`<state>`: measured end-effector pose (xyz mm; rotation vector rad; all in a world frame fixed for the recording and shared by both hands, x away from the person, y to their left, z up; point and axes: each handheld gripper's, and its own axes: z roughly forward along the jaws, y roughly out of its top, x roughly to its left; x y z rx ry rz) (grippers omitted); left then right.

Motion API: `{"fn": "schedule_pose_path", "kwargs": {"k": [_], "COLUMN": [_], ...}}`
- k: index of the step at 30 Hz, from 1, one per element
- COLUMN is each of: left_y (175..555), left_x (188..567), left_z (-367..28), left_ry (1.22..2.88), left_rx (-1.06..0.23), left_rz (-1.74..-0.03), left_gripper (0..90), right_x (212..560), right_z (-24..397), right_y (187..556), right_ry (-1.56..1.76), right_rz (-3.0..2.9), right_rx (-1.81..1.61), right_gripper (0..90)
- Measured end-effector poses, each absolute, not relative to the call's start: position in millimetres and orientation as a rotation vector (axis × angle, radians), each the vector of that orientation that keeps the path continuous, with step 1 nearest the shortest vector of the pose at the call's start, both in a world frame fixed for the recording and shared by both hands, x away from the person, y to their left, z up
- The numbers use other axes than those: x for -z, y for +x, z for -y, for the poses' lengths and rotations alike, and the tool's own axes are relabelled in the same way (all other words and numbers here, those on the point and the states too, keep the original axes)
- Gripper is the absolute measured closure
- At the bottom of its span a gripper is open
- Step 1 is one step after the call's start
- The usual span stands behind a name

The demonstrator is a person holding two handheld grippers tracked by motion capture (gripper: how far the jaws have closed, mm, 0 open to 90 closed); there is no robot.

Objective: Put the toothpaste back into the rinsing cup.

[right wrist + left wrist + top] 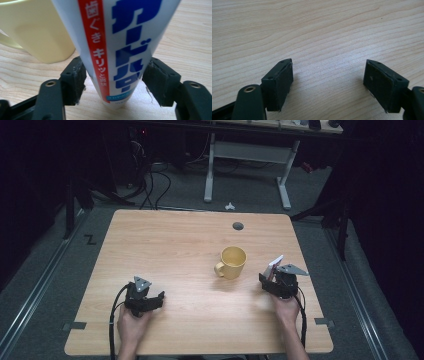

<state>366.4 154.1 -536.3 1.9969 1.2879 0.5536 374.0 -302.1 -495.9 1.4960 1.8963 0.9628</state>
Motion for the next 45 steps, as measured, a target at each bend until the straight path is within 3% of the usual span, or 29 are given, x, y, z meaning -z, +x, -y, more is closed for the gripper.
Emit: {"fn": "schedule_pose_path", "kwargs": {"k": [7, 15, 45], "left_y": [366, 366, 366], "left_x": [536, 536, 536], "left_z": [-154, -154, -154], "left_ry": [1.997, 1.998, 1.998], "left_rx": [-0.553, -0.553, -0.553], "left_rz": [-1.287, -1.286, -1.287], "left_gripper": [24.3, 24.3, 24.3], "right_x": [497, 496, 485], "right_z": [300, 300, 304], "right_y": [374, 374, 364], "right_ry": [1.492, 1.482, 1.446], "right_rz": [-1.887, -1.886, -1.947], "right_rx": [-0.945, -0.931, -1.002], "right_gripper": [45.3, 47.7, 50.8]}}
